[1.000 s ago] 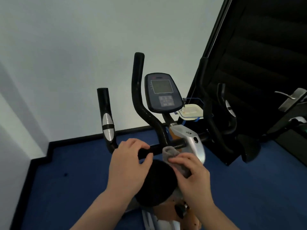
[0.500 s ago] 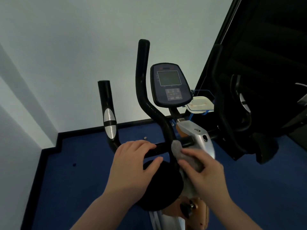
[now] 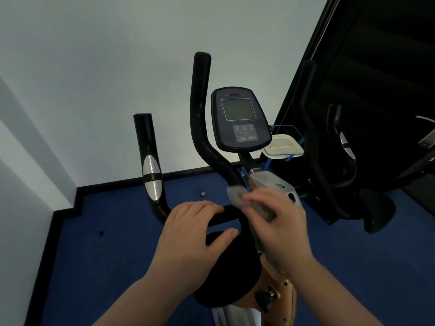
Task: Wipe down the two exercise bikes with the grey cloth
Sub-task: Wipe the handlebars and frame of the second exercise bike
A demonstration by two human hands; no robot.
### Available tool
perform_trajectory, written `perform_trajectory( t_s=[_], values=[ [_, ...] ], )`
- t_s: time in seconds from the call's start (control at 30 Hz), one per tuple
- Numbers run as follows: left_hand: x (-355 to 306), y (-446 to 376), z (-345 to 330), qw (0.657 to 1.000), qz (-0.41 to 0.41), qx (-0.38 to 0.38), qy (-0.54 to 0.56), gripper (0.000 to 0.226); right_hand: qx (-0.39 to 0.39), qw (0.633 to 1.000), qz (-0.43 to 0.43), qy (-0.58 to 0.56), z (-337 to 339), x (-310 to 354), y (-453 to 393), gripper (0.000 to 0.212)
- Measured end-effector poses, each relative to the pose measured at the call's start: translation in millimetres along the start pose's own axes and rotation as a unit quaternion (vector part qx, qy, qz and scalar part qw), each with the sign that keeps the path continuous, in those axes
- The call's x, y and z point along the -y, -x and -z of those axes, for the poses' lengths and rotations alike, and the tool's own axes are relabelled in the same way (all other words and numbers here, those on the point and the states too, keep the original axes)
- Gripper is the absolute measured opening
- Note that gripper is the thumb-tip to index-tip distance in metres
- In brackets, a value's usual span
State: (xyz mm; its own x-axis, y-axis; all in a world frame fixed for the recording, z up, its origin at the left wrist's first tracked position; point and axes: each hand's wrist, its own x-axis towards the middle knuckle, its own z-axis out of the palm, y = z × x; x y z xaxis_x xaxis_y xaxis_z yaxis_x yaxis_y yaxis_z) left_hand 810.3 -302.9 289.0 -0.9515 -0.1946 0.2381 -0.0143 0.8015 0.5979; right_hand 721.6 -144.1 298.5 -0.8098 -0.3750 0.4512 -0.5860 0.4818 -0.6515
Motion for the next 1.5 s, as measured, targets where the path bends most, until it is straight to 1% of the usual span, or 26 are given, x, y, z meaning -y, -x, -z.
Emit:
perform_trajectory(
  t_s=[0.1, 0.17, 0.27, 0.37, 0.47, 0.53, 0.57, 0.67, 0.73, 0.8, 0.87, 0.93, 1.03, 1.2, 1.27, 1.37, 1.4, 1.5],
  values=[
    [0, 0, 0, 1.000, 0.012, -0.007, 0.019, 0.053, -0.003, 0.999, -0.021, -0.032, 8, -5, 47, 0.029],
    [1, 0, -1, 1.000, 0.015, -0.011, 0.020, 0.052, -0.015, 0.999, -0.008, -0.040, 8, -9, 53, 0.024],
    [0, -1, -1, 1.000, 0.012, -0.010, 0.012, 0.055, 0.015, 0.997, 0.070, 0.034, 3, -6, 23, 0.018],
    [-1, 0, -1, 1.000, 0.012, -0.016, 0.008, 0.055, 0.033, 0.994, 0.093, 0.049, 1, -3, -19, 0.016],
    [1, 1, -2, 0.999, 0.017, -0.021, 0.021, 0.055, 0.012, 0.998, 0.055, 0.005, 9, -8, -29, 0.015],
    [1, 2, -2, 0.999, 0.017, -0.022, 0.028, 0.054, -0.005, 1.000, 0.012, -0.009, 12, -10, -13, 0.016],
    [1, 2, -2, 0.999, 0.016, -0.023, 0.030, 0.053, 0.001, 1.000, 0.004, -0.002, 10, -9, -2, 0.018],
    [0, 1, -2, 0.999, 0.016, -0.030, 0.030, 0.049, 0.030, 0.999, 0.002, 0.011, 4, -8, 23, 0.022],
    [0, 1, -2, 0.999, 0.014, -0.027, 0.029, 0.048, 0.060, 0.998, -0.008, 0.003, 12, -8, 23, 0.021],
    [1, 1, -1, 0.999, 0.012, -0.021, 0.030, 0.048, 0.082, 0.997, 0.011, 0.012, 23, -6, 11, 0.018],
    [1, 1, -1, 0.999, 0.011, -0.023, 0.035, 0.048, 0.061, 0.997, 0.038, 0.022, 27, -2, -8, 0.018],
    [0, 1, -1, 0.999, 0.012, -0.024, 0.040, 0.047, 0.058, 0.997, 0.049, 0.027, 23, 4, -26, 0.024],
    [0, 2, -2, 0.998, 0.008, -0.030, 0.053, 0.047, 0.128, 0.987, 0.048, 0.087, 11, 8, -34, 0.033],
    [2, 6, -4, 0.996, 0.009, -0.048, 0.079, 0.044, 0.200, 0.962, 0.100, 0.156, 23, 8, -8, 0.030],
    [3, 6, -4, 0.995, 0.008, -0.053, 0.087, 0.045, 0.253, 0.941, 0.120, 0.189, 31, 12, 1, 0.033],
    [5, 5, -4, 0.995, 0.008, -0.052, 0.084, 0.048, 0.331, 0.900, 0.157, 0.238, 40, 22, -14, 0.032],
    [5, 5, -5, 0.995, 0.006, -0.050, 0.082, 0.049, 0.334, 0.894, 0.171, 0.246, 40, 25, -24, 0.030],
    [5, 4, -6, 0.995, 0.010, -0.049, 0.085, 0.052, 0.292, 0.905, 0.173, 0.258, 28, 32, -42, 0.027]
  ],
)
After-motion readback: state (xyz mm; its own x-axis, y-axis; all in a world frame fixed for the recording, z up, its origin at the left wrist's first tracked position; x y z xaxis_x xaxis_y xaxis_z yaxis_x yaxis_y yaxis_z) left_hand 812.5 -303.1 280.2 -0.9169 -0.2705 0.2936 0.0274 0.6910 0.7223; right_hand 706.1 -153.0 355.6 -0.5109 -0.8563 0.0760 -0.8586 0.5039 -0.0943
